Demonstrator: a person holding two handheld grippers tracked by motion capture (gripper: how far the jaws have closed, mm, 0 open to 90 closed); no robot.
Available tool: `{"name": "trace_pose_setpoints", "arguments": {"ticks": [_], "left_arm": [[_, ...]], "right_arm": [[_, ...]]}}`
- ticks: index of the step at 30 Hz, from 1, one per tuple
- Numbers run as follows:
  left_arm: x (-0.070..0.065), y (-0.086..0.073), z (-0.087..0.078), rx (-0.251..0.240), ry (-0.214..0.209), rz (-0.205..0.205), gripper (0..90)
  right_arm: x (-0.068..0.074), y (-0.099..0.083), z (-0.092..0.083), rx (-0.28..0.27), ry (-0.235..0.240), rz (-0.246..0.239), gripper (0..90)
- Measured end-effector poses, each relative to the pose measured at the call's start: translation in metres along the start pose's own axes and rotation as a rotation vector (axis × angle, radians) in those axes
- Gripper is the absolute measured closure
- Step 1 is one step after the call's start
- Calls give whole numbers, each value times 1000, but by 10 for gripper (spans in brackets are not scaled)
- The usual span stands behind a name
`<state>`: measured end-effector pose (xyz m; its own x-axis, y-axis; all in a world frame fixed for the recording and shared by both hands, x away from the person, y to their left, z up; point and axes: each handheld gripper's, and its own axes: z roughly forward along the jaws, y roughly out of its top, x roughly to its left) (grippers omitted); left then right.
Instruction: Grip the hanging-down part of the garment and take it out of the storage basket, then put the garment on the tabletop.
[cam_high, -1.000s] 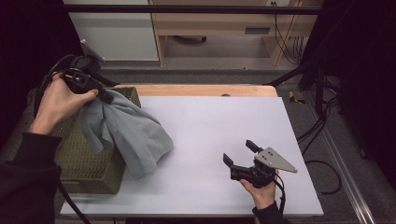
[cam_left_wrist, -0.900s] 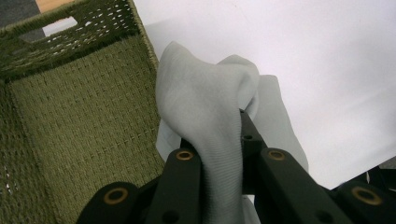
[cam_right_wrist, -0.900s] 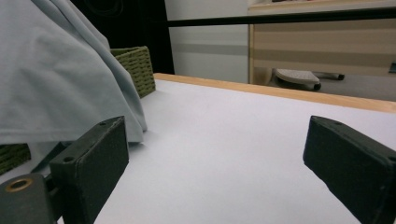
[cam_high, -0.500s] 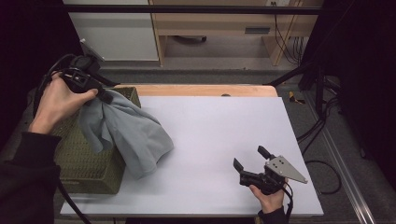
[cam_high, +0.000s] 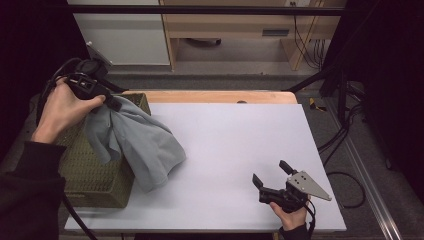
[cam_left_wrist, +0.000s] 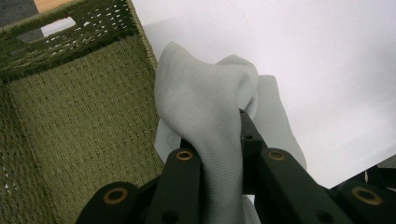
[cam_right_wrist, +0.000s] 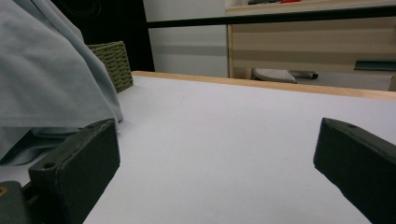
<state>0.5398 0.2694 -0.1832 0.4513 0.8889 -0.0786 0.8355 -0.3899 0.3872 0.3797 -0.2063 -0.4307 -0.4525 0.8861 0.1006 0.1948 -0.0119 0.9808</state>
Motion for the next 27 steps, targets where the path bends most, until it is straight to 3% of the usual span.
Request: {"name": "trace_pose_setpoints", "arguments": {"ticks": [15, 27], "left_arm": [[-9, 3, -2, -13, -12, 4, 824], [-44, 19, -14, -50, -26, 61, 829]], "right_arm": [[1, -2, 1, 31, 7, 2, 10], [-1, -4, 0, 41, 7, 6, 9]]}}
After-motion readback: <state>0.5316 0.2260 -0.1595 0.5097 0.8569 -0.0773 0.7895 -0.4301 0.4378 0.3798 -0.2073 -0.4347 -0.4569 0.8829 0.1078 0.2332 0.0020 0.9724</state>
